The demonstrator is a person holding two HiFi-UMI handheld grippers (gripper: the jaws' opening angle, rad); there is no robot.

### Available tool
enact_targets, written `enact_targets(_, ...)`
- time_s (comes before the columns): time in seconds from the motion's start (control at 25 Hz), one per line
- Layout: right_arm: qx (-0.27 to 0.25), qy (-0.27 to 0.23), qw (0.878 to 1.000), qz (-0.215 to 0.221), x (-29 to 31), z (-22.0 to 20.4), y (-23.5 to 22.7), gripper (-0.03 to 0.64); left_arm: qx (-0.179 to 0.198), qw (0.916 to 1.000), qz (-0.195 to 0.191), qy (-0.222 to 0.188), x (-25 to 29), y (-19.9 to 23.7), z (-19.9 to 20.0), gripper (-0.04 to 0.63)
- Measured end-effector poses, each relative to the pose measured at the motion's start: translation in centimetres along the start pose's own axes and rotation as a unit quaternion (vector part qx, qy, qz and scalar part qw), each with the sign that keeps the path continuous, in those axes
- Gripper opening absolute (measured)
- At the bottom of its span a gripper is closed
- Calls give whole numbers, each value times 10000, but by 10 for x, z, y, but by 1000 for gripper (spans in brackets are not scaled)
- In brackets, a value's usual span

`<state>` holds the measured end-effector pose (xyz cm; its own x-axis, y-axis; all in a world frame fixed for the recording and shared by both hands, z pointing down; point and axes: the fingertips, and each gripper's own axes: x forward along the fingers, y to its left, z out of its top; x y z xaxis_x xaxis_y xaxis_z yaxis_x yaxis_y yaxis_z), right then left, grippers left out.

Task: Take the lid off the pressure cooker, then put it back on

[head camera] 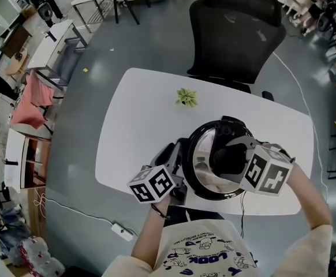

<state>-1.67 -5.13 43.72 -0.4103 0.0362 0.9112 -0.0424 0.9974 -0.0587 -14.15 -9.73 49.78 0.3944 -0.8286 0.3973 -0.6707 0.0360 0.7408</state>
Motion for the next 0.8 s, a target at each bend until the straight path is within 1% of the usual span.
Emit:
enact_targets(0.6, 96, -87, 9999, -37, 1, 0, 0, 307, 62, 10000, 11, 9, 0, 0, -1, 124)
enact_targets(0.72, 103, -198, 9997, -32, 0, 2, 1, 307, 139, 9999, 64, -6, -1, 0, 0, 131)
enact_targets(0.8, 130, -289, 9995, -22, -1, 2, 1, 307, 257, 9996, 118, -14, -1, -2, 1, 133)
